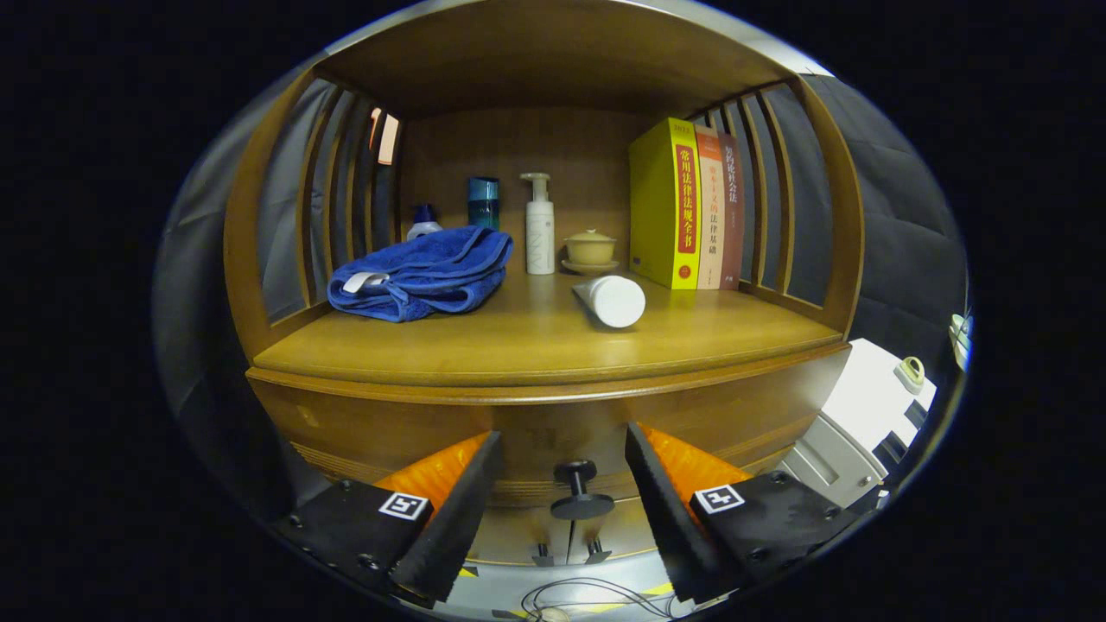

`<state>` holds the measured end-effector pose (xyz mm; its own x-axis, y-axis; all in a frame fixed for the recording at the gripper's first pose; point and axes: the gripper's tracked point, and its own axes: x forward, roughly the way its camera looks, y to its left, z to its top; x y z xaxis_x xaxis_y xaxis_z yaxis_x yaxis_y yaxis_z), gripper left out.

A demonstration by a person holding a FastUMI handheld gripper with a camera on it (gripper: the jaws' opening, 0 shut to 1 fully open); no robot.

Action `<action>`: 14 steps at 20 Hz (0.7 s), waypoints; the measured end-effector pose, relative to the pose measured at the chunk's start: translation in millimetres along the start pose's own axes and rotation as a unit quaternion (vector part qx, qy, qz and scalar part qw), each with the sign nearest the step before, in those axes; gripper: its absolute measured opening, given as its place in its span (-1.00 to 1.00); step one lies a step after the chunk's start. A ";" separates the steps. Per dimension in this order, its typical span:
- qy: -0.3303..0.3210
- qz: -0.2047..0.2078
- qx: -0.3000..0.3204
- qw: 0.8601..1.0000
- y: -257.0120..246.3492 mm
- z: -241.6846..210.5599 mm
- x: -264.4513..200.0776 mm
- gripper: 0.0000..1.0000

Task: Pull open the drawer, take out the items inside it, and place them on the countertop above the cabinet.

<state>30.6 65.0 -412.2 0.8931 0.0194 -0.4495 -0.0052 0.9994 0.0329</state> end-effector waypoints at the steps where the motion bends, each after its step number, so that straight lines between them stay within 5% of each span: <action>1: -0.001 -0.003 0.001 1.000 -3.2 0.7 0.5 0.92; 6: -0.002 -0.018 0.029 0.999 -13.4 33.4 -23.9 0.93; 14: -0.083 -0.013 0.002 0.996 -27.2 219.0 -120.0 0.93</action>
<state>22.1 29.5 -163.7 0.9548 -0.0114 -0.2970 0.0204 0.9994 0.0272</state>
